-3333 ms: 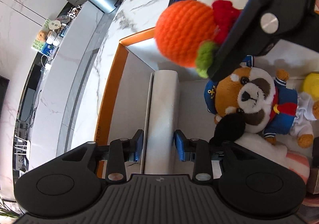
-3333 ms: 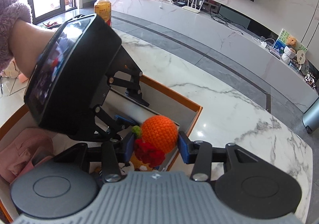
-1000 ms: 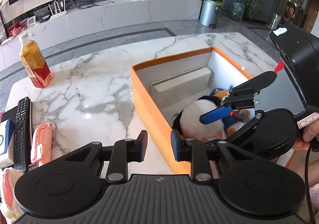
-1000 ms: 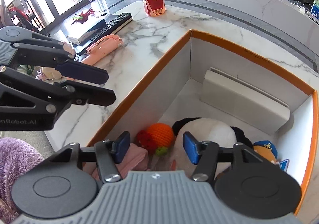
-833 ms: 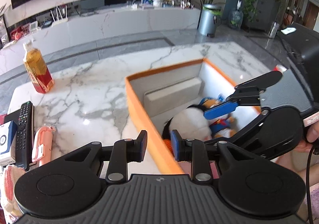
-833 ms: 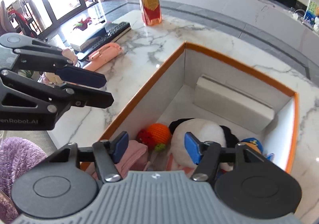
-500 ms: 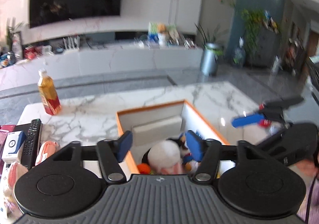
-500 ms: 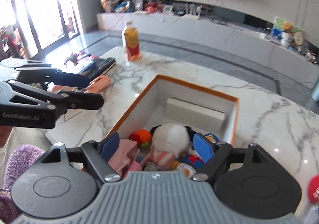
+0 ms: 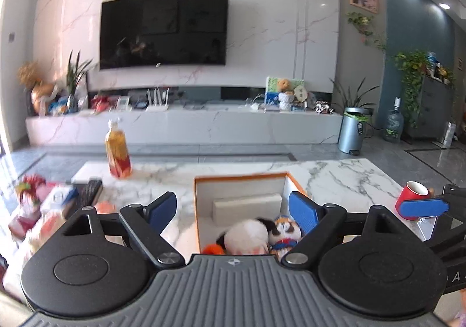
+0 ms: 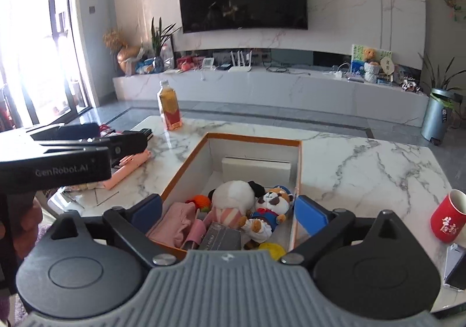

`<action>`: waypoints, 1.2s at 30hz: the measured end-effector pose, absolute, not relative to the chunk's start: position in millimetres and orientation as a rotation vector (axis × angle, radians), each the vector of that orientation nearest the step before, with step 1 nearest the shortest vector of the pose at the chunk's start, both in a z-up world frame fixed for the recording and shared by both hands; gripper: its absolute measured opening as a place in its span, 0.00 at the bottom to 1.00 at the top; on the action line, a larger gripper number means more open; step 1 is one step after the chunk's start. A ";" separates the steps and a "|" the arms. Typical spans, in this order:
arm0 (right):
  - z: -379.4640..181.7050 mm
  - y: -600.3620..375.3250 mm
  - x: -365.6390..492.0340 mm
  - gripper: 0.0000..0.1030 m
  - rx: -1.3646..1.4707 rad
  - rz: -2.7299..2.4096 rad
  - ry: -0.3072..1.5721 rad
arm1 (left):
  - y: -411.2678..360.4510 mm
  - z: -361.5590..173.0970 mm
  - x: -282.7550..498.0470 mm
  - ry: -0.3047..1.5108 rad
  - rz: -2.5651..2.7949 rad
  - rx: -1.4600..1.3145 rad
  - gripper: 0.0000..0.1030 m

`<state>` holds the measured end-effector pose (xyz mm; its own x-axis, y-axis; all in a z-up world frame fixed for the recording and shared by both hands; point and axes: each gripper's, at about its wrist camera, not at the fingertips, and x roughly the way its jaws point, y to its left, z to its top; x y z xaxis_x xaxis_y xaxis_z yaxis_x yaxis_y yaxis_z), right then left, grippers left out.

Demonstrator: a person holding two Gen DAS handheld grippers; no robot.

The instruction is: Organize objects

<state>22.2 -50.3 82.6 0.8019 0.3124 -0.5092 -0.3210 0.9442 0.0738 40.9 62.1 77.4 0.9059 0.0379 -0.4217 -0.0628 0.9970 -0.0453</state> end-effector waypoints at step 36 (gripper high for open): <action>3.5 -56.2 20.0 0.99 0.029 0.232 0.705 | 48.5 1.7 27.0 0.693 0.212 -0.120 0.97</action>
<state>20.0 -56.2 3.5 0.7371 0.2206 -0.6388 -0.2013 0.9740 0.1040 27.0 48.5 1.7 0.7493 0.1533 -0.6443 -0.2331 0.9716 -0.0398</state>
